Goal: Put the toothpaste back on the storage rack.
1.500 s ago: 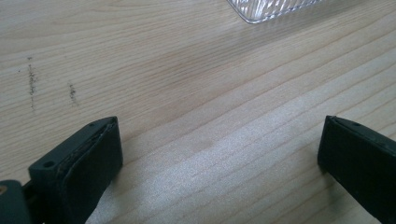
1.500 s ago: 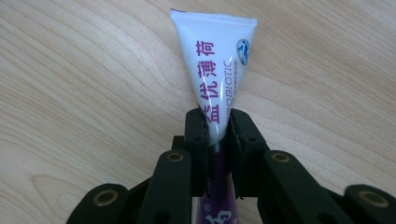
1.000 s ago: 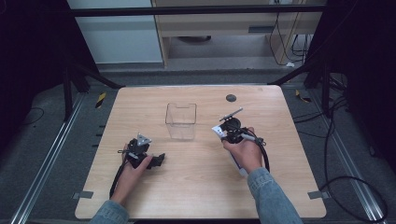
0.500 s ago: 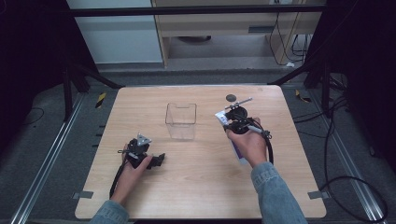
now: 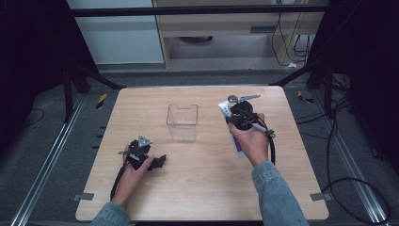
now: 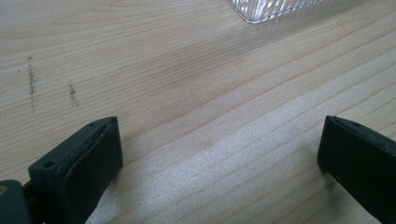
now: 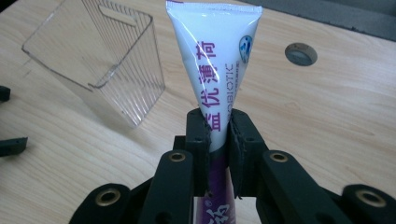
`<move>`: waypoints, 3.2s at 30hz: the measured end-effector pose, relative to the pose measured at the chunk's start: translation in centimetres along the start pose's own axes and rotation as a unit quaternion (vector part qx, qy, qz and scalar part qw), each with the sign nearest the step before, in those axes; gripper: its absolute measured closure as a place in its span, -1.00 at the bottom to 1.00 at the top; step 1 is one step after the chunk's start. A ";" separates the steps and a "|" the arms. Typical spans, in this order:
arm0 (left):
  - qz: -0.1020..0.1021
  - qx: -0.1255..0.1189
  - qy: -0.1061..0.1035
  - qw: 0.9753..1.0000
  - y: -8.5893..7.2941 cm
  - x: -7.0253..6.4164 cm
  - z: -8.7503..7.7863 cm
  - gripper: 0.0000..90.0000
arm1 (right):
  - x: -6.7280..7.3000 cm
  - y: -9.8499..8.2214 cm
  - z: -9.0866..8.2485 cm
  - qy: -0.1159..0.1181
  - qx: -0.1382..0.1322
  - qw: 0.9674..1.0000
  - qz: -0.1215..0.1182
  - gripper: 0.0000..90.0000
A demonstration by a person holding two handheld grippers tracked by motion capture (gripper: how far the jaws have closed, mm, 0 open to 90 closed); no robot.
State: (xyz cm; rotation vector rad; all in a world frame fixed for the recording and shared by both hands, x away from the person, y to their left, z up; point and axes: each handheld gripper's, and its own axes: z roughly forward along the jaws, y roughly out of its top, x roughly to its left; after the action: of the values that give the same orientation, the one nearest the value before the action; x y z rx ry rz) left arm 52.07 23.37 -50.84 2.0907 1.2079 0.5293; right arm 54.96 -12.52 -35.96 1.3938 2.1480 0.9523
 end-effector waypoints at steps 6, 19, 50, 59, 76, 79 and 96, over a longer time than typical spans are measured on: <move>0.000 0.000 0.000 1.000 0.0 0.0 0.0 -1.00 | 0.4 0.6 0.0 -0.004 -0.026 1.000 0.006 0.77; 0.000 0.000 0.000 1.000 0.0 0.0 0.0 -1.00 | 1.6 1.7 -0.1 -0.002 -0.098 0.995 0.007 0.77; 0.000 -0.001 0.000 1.000 0.1 0.0 0.1 -1.00 | 7.7 8.0 -0.5 0.026 -0.193 0.980 -0.026 0.77; -0.002 -0.002 0.000 1.000 0.1 0.0 0.1 -1.00 | 8.2 9.3 0.3 0.027 -0.210 0.977 -0.022 0.77; -0.002 -0.001 -0.001 1.000 0.1 0.0 0.1 -1.00 | 9.4 11.6 2.0 0.031 -0.220 0.975 -0.032 0.76; -0.002 -0.001 -0.001 1.000 0.1 0.0 0.1 -1.00 | 9.7 12.0 2.4 0.032 -0.222 0.974 -0.035 0.76; -0.001 -0.001 -0.001 1.000 0.1 0.0 0.1 -1.00 | 10.9 11.7 4.5 0.046 -0.236 0.970 -0.033 0.76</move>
State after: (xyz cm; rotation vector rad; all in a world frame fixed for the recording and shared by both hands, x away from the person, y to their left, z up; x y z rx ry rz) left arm 52.16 23.31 -50.85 2.0871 1.2089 0.5275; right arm 60.71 1.99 -30.16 1.0542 1.8454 1.4113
